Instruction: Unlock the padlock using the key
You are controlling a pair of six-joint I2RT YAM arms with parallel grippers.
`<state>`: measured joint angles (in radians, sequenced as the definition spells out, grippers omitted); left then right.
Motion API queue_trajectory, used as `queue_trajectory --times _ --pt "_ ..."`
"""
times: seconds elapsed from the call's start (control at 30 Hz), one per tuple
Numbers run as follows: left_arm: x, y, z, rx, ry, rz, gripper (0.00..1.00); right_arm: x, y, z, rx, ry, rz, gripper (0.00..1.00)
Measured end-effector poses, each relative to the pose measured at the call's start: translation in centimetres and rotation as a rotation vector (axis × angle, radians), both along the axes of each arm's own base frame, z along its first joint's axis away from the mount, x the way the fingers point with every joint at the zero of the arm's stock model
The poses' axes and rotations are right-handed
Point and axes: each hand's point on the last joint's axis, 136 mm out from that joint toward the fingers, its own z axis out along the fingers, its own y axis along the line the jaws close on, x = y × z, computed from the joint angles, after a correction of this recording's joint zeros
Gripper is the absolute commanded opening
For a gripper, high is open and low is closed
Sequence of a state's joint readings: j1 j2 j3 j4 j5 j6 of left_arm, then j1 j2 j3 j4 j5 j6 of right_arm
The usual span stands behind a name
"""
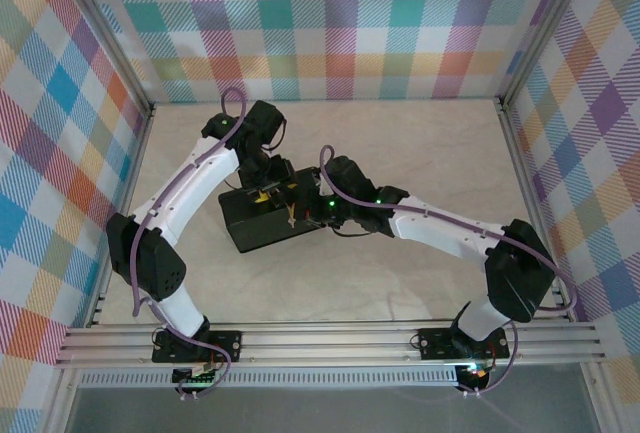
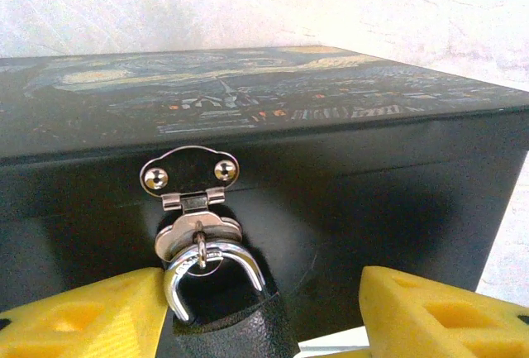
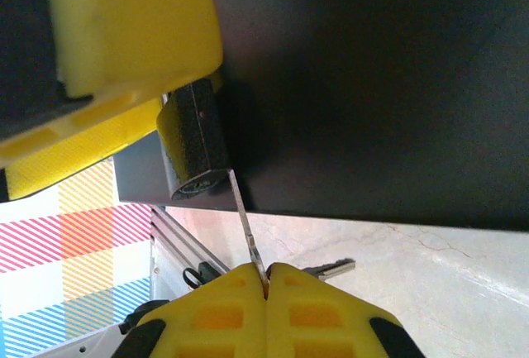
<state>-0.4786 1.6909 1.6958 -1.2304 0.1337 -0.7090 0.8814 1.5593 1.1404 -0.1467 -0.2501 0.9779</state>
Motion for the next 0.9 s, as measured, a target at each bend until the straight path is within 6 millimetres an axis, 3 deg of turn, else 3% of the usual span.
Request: queue_trajectory --times 0.27,0.9 --pt "-0.68 0.51 -0.23 0.003 -0.003 0.000 0.54 0.36 0.44 0.35 0.030 0.007 -0.018 0.00" --pt "-0.77 0.56 -0.31 -0.014 -0.028 0.005 0.53 0.45 0.77 0.21 0.061 0.033 -0.062 0.00"
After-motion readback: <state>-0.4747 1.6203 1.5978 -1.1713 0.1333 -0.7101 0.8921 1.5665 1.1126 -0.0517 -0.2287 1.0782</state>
